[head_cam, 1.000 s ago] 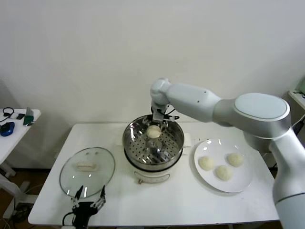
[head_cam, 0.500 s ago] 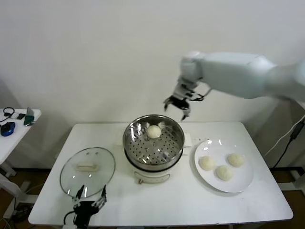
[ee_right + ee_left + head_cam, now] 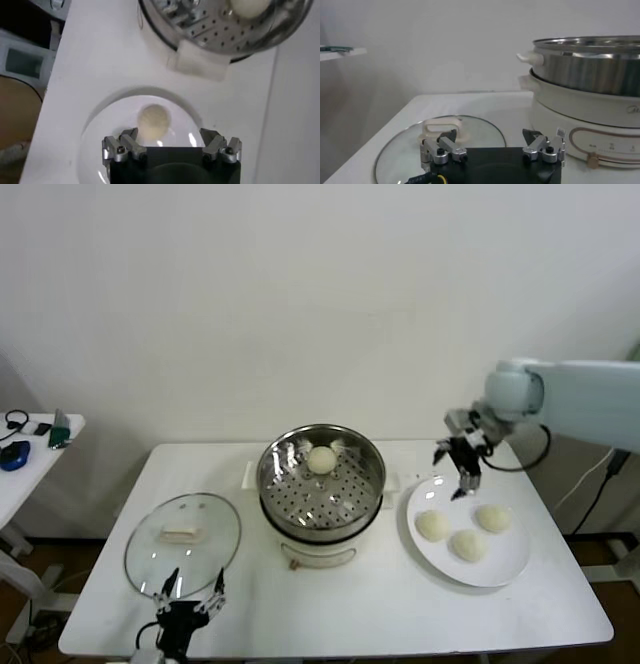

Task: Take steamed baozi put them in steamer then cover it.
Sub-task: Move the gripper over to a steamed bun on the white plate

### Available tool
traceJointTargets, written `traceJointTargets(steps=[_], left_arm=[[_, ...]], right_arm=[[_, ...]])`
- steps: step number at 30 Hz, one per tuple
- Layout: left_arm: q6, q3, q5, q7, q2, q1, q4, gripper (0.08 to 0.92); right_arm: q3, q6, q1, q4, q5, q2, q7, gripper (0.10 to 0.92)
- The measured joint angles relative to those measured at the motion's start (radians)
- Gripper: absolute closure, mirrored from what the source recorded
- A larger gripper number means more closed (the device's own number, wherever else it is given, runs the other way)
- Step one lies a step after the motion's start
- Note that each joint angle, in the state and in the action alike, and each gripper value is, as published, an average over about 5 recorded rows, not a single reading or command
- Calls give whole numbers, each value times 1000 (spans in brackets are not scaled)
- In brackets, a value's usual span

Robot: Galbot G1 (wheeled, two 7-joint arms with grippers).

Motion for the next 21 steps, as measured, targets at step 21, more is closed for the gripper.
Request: traceJointTargets(steps=[21], left_arm=[[-5, -7, 2, -4, -12, 11, 8, 177]], right_arm=[[258, -117, -396, -192, -127, 53, 85, 203]])
